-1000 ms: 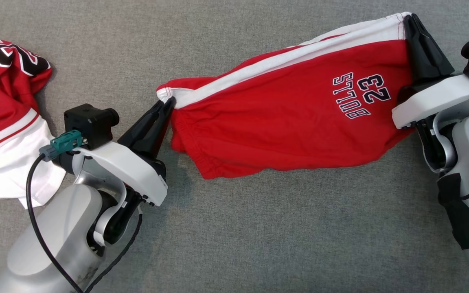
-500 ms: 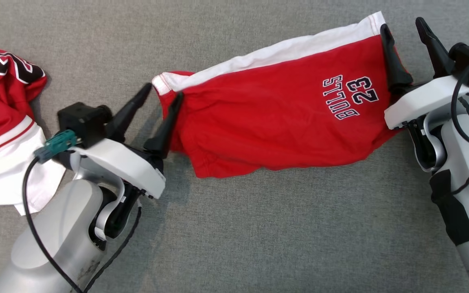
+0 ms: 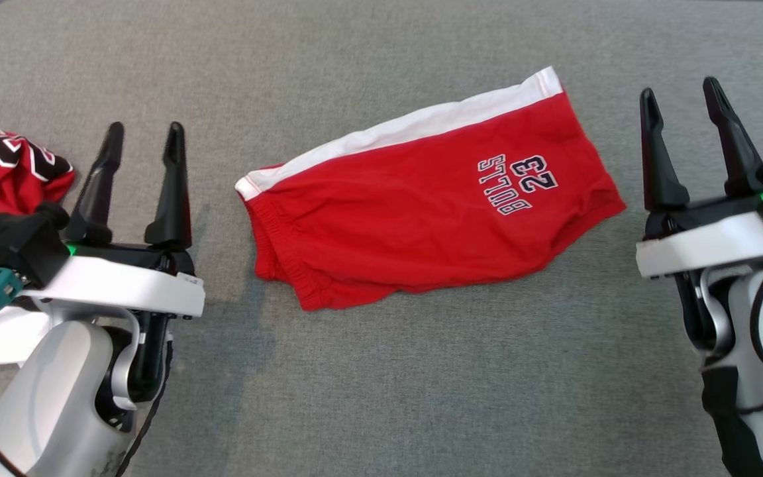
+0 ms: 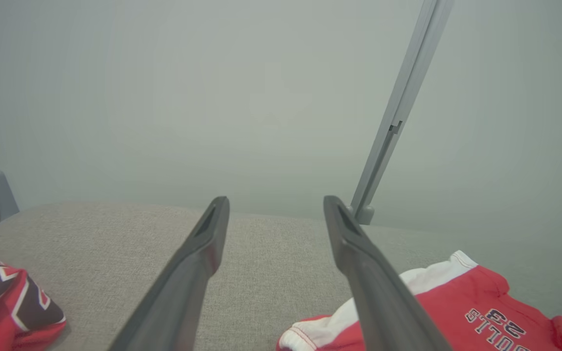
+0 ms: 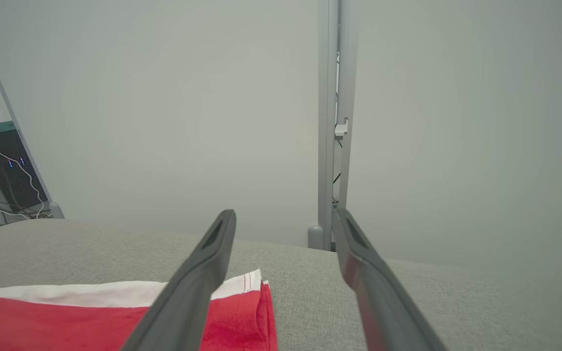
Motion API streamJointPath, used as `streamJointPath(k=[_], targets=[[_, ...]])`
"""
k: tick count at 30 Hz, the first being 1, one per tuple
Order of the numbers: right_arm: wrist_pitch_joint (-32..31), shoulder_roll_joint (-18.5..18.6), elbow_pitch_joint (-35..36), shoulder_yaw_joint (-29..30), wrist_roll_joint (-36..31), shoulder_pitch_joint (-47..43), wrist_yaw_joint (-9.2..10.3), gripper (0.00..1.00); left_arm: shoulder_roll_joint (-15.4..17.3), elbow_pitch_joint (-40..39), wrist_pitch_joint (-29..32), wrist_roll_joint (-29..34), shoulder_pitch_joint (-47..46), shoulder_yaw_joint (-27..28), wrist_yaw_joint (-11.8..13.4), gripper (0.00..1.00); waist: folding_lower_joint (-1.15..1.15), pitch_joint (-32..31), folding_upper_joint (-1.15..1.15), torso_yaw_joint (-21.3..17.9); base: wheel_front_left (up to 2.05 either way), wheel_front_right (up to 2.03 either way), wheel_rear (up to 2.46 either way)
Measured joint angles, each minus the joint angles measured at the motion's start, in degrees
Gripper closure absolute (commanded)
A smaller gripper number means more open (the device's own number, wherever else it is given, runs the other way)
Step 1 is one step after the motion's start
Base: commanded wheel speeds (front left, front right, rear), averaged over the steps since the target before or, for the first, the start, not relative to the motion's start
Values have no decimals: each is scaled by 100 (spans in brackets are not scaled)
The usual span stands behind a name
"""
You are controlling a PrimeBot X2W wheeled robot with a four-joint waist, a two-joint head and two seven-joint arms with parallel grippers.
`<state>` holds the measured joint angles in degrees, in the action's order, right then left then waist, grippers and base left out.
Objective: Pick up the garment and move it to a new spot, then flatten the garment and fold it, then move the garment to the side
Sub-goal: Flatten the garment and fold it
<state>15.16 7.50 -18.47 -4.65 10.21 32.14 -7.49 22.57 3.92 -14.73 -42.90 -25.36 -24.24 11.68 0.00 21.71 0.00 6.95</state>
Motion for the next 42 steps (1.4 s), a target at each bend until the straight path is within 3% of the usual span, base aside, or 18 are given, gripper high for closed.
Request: streamJointPath(k=[6, 12, 17, 22, 42], targets=[[-185, -76, 599, 235, -101, -716, 0, 0, -19, -328, -12, 502, 325, 438, -12, 0, 0, -269, 0, -143, 0, 0, 0], [-357, -205, 1015, 341, -113, -1283, 0, 0, -321, -450, -16, 984, 660, 1042, -424, 0, 0, -461, 0, -220, 0, 0, 0], [-461, -291, 1172, 415, -113, -1539, 0, 0, -582, -159, -16, 1494, 947, 1287, -859, 0, 0, -572, 0, -233, 0, 0, 0], [-506, -333, 1224, 428, -113, -1638, 0, 0, -734, 171, -16, 1667, 1079, 1332, -1070, 0, 0, -625, 0, -248, 0, 0, 0], [-666, -276, 906, 416, -49, -1173, 0, 0, -915, 590, -16, 1816, 793, 1475, -1390, 0, 0, -309, 0, -111, 0, 0, 0]])
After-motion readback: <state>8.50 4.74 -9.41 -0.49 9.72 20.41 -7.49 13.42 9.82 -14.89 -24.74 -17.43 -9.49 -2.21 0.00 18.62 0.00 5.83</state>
